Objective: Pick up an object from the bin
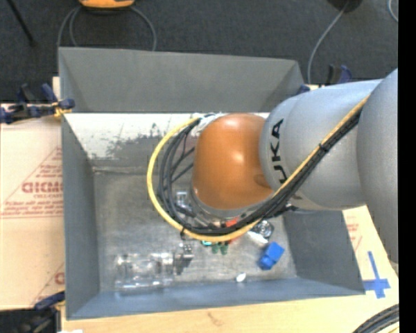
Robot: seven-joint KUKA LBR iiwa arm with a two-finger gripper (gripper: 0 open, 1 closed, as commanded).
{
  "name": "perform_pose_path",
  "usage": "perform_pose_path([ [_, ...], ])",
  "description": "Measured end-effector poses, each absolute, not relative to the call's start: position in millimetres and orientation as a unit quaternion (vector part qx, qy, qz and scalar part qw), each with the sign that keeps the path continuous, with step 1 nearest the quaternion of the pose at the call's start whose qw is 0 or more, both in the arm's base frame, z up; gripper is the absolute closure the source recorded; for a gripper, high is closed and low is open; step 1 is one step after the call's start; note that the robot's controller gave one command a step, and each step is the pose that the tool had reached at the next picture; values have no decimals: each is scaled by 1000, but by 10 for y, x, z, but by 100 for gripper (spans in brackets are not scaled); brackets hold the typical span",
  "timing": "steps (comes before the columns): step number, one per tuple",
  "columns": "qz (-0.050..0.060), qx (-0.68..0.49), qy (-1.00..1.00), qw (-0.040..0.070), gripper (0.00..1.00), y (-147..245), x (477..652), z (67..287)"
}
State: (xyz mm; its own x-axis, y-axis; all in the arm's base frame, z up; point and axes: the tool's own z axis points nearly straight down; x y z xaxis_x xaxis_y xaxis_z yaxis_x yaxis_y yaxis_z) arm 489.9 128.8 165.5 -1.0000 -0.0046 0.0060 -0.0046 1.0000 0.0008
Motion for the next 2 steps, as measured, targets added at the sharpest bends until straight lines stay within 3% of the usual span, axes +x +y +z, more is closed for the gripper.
perform_pose_path([
  [1, -2, 41, -999, -3, 0, 1287, 4926, 1101],
  [2, 1, -21, -1000, -3, 0, 442, 5061, 1294],
])
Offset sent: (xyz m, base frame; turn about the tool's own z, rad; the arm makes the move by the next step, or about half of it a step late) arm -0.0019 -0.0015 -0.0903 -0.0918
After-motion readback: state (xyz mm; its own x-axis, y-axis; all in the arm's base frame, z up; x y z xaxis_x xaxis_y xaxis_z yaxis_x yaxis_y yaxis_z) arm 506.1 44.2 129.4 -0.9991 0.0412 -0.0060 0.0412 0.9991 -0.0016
